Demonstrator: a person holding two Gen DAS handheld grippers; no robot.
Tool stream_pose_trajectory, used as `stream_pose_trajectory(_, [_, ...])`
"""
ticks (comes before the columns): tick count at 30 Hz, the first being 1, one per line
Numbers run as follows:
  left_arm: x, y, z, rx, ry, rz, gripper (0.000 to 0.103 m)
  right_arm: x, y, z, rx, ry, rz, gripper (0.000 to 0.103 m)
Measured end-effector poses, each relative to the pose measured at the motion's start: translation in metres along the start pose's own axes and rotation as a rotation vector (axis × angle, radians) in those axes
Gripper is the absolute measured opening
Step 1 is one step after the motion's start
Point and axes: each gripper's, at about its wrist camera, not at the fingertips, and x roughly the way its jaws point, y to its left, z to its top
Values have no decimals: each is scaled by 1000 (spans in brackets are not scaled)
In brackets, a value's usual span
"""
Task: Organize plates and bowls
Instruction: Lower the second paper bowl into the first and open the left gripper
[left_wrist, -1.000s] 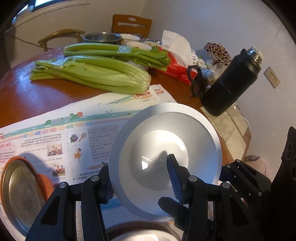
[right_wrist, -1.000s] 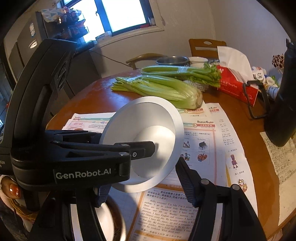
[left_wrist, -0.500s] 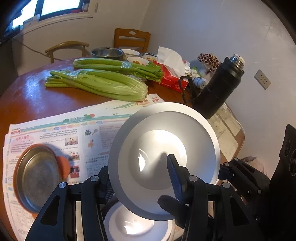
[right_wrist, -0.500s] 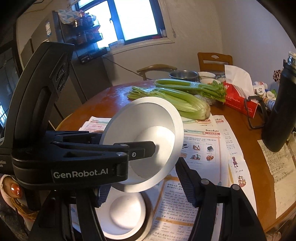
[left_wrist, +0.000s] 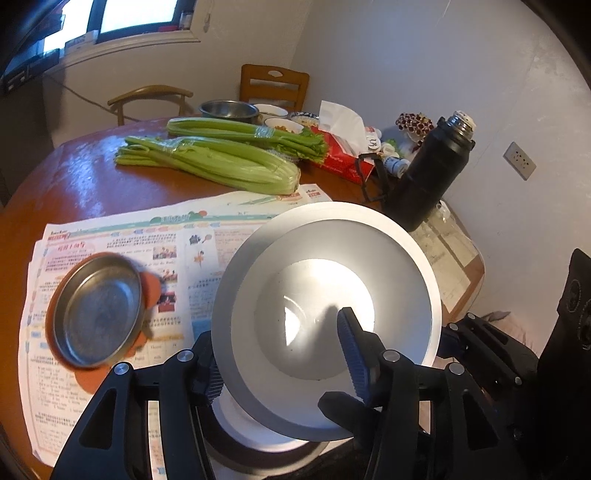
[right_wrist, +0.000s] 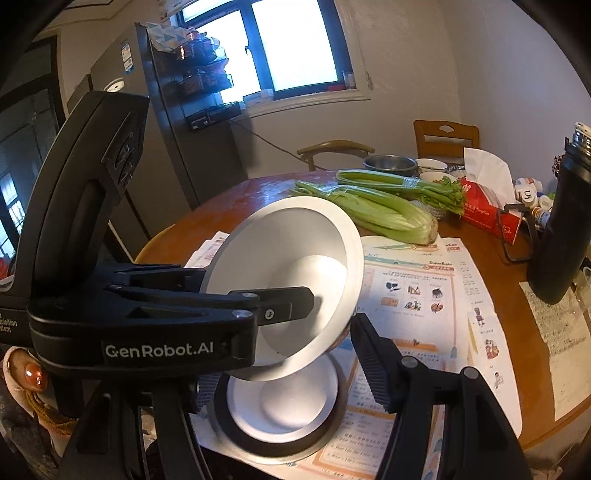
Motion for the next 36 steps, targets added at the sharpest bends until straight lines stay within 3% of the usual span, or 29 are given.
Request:
stream_pose_trajectory(22, [-4,6,-36,-46,6,-5,56,-3,19,-37,-17,53,22,66])
stream_pose_trajectory(36, [11,9,-52,-44,31,36,56,1,20,-48,-16,70,28,66])
